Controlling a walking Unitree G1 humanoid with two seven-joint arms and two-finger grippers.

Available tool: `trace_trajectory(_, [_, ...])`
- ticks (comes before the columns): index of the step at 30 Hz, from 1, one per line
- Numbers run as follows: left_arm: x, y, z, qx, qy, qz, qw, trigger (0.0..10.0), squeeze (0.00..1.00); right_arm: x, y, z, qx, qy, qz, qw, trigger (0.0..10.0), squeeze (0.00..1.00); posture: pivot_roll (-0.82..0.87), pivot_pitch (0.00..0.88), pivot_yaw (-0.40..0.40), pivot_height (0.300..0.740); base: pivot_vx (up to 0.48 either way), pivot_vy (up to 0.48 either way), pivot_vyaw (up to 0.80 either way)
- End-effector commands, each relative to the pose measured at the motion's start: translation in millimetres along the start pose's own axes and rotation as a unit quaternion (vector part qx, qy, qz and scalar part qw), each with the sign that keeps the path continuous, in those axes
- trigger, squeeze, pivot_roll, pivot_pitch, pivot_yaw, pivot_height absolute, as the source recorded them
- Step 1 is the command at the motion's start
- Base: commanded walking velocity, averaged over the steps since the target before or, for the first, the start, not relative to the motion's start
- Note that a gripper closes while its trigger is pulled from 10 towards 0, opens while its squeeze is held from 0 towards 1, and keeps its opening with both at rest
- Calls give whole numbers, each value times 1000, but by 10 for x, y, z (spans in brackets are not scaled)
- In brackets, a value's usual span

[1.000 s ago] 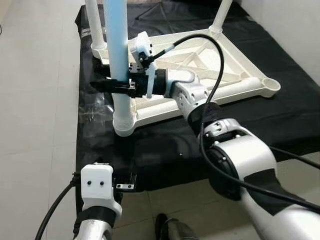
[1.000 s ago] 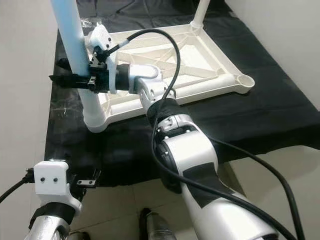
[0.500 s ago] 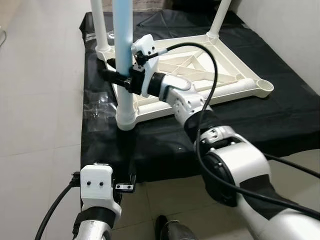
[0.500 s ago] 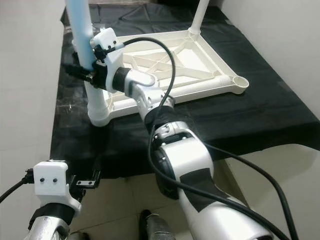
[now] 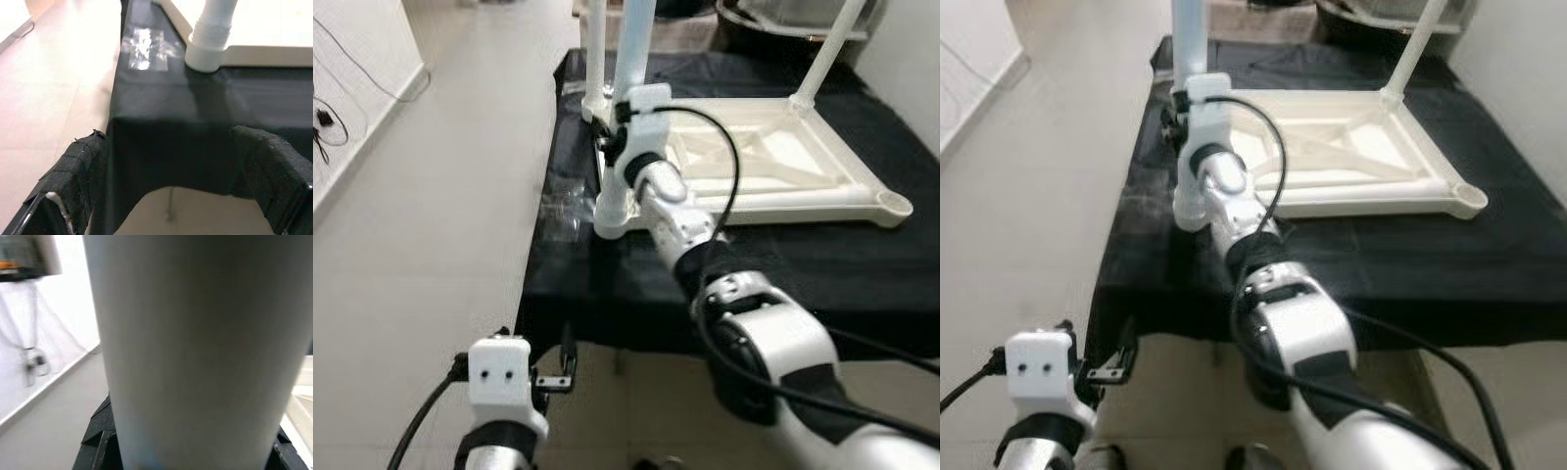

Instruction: Building children table

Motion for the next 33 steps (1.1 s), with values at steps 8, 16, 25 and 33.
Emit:
trace_trajectory(8, [-21,-2,-48,-11,6,3,1000,10000,0,307,-258,-523,-153,-33,-292,944,10000,0,58,259,-116,740,0,0,0])
trace_trajectory(16, [-21,-8,-44,-11,6,2,1000,10000,0,201,-339,-507,-165,-25,-353,920,10000,0,71,263,-115,740,0,0,0])
trace_trajectory(25, [-13,-10,-36,-11,6,2,1000,10000,0,82,-411,-479,-206,26,-411,888,10000,0,99,274,-113,740,0,0,0])
trace_trajectory(33, [168,-23,6,-11,-3,-66,998,10000,0,194,-436,-414,-193,8,-461,866,10000,0,113,278,-114,740,0,0,0])
Point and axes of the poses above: a point about 5 cm out from each wrist's last joint towards the gripper, its own y axis pointing out of the wrist towards the gripper, its own z axis along the axis of the wrist's last joint, x = y × z, the point moved 2 cm from there along y, pointing out of the wrist towards the gripper, and after that the axes turned 9 degrees about -y, right-handed, at the moved point
